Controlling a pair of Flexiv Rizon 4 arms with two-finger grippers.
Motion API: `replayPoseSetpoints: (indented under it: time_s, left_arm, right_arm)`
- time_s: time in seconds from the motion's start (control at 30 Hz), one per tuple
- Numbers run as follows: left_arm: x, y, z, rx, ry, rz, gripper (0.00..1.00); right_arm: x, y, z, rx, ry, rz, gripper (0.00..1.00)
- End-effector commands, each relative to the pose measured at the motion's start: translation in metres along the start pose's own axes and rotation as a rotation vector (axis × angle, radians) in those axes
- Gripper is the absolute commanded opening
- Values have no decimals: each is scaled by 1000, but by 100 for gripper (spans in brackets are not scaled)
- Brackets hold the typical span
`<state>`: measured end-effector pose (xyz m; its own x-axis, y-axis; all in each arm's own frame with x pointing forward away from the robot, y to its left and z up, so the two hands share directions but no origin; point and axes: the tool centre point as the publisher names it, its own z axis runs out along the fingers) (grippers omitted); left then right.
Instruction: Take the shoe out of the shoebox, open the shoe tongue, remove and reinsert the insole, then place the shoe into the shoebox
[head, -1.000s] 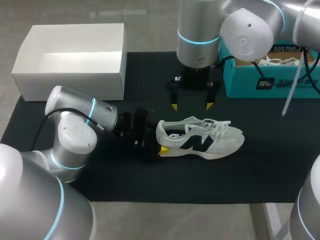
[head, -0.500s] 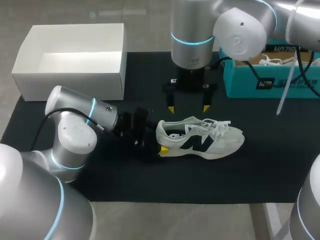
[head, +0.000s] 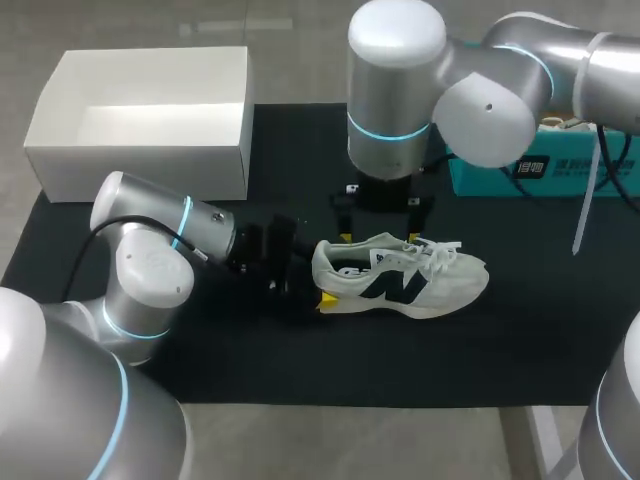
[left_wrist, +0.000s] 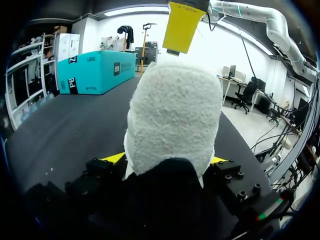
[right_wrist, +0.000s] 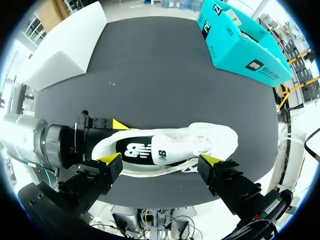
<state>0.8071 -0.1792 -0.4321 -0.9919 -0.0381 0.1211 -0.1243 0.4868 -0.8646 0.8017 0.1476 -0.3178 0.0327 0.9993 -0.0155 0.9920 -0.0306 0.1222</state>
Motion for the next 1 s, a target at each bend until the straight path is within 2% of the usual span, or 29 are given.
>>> replayPoseSetpoints:
  time_s: [0.03, 0.27, 0.43, 0.8, 1.0]
  left_arm:
    - [-2, 0, 1, -1, 1, 0, 0]
    - [-2, 0, 1, -1, 1, 0, 0]
    - [-2, 0, 1, -1, 1, 0, 0]
    - [-2, 0, 1, -1, 1, 0, 0]
    - [-2, 0, 1, -1, 1, 0, 0]
  right_arm:
    - [-9, -1, 8, 24, 14, 1, 100]
    - [-13, 4, 20, 80, -50, -2, 100]
    - [-10, 7, 29, 118, -91, -13, 100]
    - [-8, -13, 42, 149, -117, 15, 100]
    - [-14, -16, 46, 168, -138, 25, 100]
